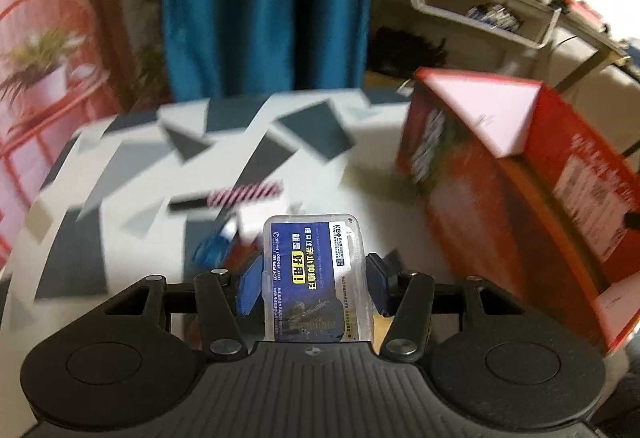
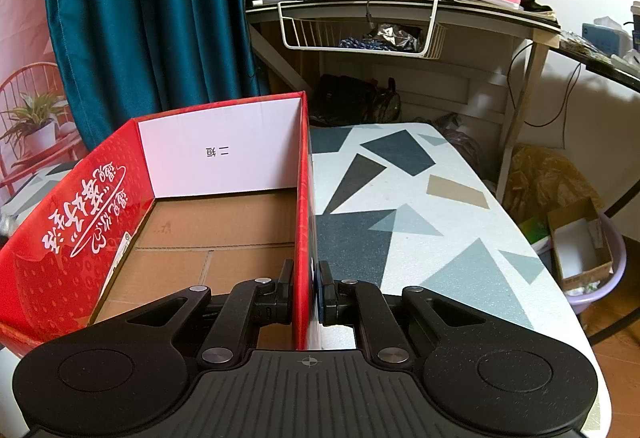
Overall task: Organize rigid objects
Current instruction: 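Carry the card case with the left gripper into the red box and release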
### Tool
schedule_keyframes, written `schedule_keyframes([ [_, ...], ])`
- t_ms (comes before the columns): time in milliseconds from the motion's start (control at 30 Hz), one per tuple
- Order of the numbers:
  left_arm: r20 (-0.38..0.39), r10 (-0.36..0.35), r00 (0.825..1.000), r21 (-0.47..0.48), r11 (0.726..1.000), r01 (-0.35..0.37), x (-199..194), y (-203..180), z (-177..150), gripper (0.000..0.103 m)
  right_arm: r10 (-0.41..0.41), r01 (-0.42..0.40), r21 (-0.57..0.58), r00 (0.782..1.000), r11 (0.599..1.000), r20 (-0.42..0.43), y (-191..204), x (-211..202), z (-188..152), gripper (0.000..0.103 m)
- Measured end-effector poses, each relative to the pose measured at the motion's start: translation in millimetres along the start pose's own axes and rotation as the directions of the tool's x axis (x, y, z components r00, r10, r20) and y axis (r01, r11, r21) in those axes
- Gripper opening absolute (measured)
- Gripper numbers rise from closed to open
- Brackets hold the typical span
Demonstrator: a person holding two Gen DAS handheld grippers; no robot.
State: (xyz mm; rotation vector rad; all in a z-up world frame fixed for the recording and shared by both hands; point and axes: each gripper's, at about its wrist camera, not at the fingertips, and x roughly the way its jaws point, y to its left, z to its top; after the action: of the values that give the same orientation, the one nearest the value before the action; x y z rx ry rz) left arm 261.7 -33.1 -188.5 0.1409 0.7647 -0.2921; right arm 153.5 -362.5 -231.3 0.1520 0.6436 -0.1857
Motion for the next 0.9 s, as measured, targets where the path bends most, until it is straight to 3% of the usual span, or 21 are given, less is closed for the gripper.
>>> schedule_keyframes([
  [200,0.088,-0.12,0.989,0.153,0.983,0.105,5,-38,43,0.057,0.0,0.0,0.0,1.0,1.0,0.0,0,0,0,0.009],
  [300,0.127,-0.139,0.982,0.265,0.959,0.102,14,-65,59,0.057,0.0,0.0,0.003,1.0,1.0,-0.001,0,0,0,0.009],
  [400,0.159,-0.207,0.965,0.341,0.929,0.143,19,-87,72,0.057,-0.001,0.001,0.005,1.0,1.0,-0.005,0,0,-1,0.009],
  [567,0.131,-0.286,0.949,0.396,0.893,0.214,34,-120,78,0.057,-0.006,0.006,0.004,1.0,1.0,-0.012,1,0,1,0.009],
  [900,0.062,-0.312,0.948,0.415,0.872,0.26,60,-121,66,0.058,-0.004,0.004,0.003,1.0,1.0,-0.015,0,0,2,0.009],
])
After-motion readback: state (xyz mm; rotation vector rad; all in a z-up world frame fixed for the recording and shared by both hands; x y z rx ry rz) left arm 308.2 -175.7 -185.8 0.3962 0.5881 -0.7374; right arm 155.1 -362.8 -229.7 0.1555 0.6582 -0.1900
